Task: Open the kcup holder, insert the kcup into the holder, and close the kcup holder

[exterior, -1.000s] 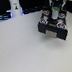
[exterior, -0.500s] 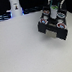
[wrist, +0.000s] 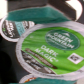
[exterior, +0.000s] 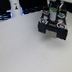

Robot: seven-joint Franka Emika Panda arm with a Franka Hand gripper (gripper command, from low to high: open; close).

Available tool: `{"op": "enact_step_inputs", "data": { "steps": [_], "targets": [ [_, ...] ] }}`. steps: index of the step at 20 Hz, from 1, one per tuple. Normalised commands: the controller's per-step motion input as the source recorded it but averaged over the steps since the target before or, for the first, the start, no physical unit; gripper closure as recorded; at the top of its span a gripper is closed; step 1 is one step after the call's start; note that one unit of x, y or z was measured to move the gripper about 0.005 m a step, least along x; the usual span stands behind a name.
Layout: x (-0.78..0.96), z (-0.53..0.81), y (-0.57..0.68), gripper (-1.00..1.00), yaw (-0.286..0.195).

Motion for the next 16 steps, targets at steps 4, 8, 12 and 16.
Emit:
{"op": "enact_step_inputs", "data": {
  "steps": [4, 8, 12, 16],
  "targets": [
    [0.02, -0.39, 0.02, 1.0, 0.017],
    [0.05, -0.27, 0.1, 1.0, 0.03],
    [0.09, -0.01, 0.14, -1.0, 0.052],
    [0.12, 0.31, 0.06, -1.0, 0.065]
  ]
}}
